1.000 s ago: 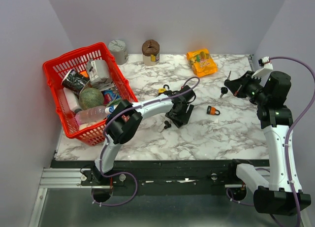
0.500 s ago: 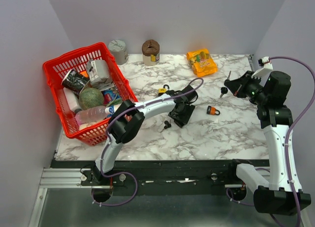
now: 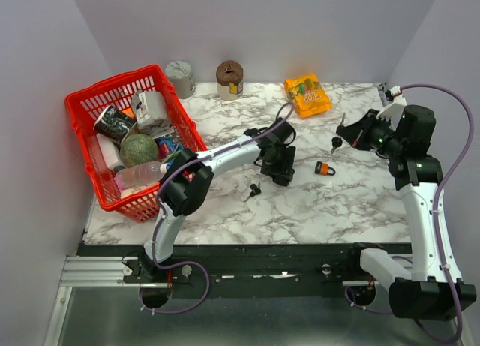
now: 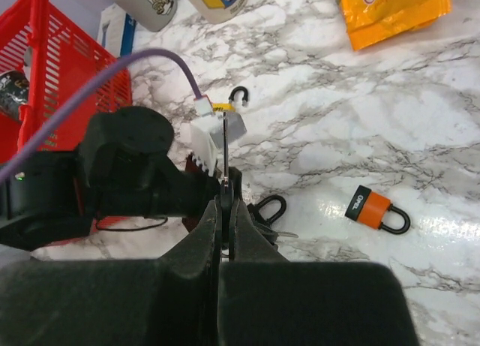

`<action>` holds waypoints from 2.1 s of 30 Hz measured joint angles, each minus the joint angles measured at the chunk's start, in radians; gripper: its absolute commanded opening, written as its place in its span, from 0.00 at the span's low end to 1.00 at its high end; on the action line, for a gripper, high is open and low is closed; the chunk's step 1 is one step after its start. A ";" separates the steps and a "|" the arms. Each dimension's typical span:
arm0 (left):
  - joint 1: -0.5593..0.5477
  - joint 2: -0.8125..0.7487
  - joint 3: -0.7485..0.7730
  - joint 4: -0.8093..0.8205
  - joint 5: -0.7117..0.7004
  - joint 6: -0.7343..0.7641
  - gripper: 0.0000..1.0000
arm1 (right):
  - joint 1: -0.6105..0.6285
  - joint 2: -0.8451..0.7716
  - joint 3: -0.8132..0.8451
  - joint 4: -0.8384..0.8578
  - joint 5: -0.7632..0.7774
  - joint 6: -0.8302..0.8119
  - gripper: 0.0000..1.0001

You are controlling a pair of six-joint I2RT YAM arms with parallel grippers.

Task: Unlock with the key

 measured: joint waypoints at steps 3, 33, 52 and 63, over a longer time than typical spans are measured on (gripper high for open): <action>0.020 -0.058 0.001 0.053 0.044 -0.117 0.00 | 0.014 0.019 0.029 -0.036 -0.009 0.000 0.01; 0.072 -0.436 -0.102 0.493 0.034 -0.721 0.00 | 0.321 0.023 0.171 -0.279 0.002 0.051 0.01; 0.040 -0.481 -0.130 0.491 -0.006 -0.720 0.00 | 0.338 0.095 0.142 -0.223 0.001 0.126 0.01; 0.036 -0.488 -0.161 0.498 -0.023 -0.721 0.00 | 0.340 0.101 0.142 -0.216 0.001 0.132 0.01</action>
